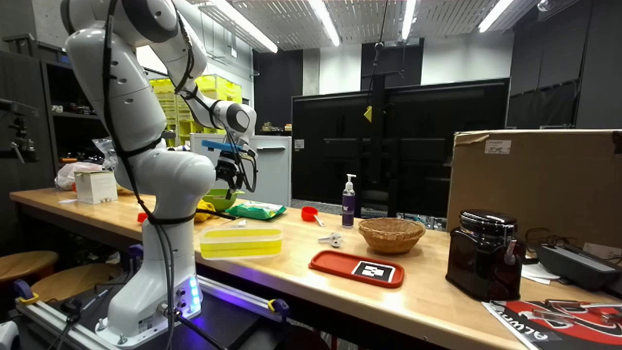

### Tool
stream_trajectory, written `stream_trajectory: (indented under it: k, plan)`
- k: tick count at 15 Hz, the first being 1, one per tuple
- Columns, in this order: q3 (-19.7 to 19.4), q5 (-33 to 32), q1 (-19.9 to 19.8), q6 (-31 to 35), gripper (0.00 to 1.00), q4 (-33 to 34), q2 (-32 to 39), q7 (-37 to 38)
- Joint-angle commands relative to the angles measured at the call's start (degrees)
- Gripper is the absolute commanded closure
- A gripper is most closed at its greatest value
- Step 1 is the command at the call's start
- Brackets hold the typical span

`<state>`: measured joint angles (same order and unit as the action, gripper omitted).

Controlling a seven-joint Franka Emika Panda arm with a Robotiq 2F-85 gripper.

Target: Remove the spoon from the green bowl and put it on the table

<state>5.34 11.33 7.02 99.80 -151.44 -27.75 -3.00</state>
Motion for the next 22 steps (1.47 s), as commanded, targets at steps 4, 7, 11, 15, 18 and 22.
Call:
stream_trajectory:
  k: [4,7,11,15,18,22]
  plan:
    - [4.28,-0.82,0.77,-7.93,0.0,4.81,-7.18,10.25]
    - [6.11,-0.73,0.76,-10.16,0.0,6.08,-10.13,14.87]
    - [8.34,-0.83,0.62,-12.4,0.0,7.37,-13.42,19.44]
    - [10.26,-0.88,0.44,-13.88,0.0,7.94,-16.39,22.83]
    - [11.44,-0.76,0.29,-15.19,0.0,8.1,-18.69,25.03]
    - [12.59,-0.41,0.16,-14.67,0.0,7.39,-20.88,26.54]
